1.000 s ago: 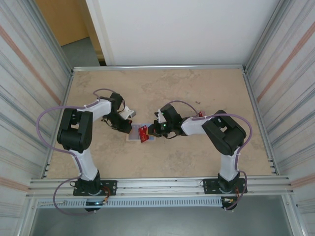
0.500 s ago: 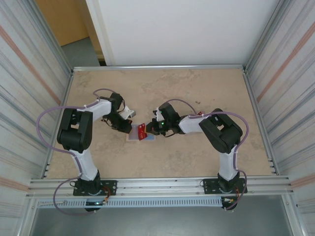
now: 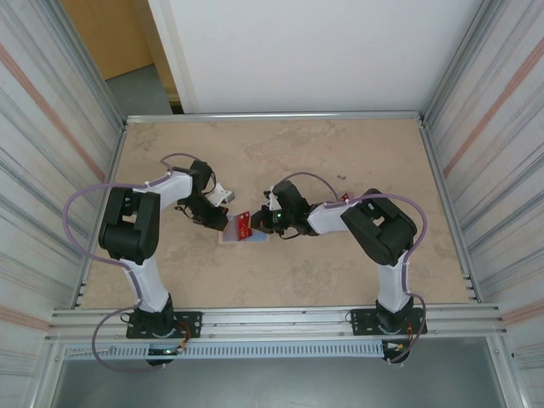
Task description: Put the credit cards into the card holder
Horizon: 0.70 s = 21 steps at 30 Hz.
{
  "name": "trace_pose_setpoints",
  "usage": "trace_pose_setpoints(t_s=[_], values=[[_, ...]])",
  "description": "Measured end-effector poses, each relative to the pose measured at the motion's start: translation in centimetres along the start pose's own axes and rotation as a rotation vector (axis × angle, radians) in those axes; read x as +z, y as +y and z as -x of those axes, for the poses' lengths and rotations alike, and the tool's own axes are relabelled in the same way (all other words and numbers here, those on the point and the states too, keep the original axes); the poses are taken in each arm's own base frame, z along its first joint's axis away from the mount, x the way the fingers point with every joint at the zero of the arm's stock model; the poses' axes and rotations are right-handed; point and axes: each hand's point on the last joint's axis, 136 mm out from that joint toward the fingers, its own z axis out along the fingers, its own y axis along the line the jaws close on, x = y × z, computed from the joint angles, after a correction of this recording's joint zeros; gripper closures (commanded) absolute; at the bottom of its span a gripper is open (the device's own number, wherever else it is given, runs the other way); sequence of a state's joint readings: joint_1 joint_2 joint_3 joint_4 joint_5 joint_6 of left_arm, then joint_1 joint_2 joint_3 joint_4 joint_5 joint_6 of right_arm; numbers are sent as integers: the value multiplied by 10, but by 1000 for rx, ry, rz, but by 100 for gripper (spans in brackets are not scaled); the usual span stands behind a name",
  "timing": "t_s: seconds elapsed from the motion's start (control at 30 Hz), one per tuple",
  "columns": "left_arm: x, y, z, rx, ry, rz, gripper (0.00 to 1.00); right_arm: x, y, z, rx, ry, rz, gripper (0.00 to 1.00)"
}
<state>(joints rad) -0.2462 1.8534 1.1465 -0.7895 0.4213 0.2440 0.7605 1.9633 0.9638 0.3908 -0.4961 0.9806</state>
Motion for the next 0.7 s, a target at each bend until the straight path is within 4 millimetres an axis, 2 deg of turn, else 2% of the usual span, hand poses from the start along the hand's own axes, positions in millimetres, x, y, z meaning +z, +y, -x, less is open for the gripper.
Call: trace_pose_setpoints(t_s=[0.37,0.7], values=[[0,0,0,0,-1,-1,100,2,-3,-3,54,-81,29,100],[0,0,0,0,0,-1,100,5,3,-5,67,-112,42,100]])
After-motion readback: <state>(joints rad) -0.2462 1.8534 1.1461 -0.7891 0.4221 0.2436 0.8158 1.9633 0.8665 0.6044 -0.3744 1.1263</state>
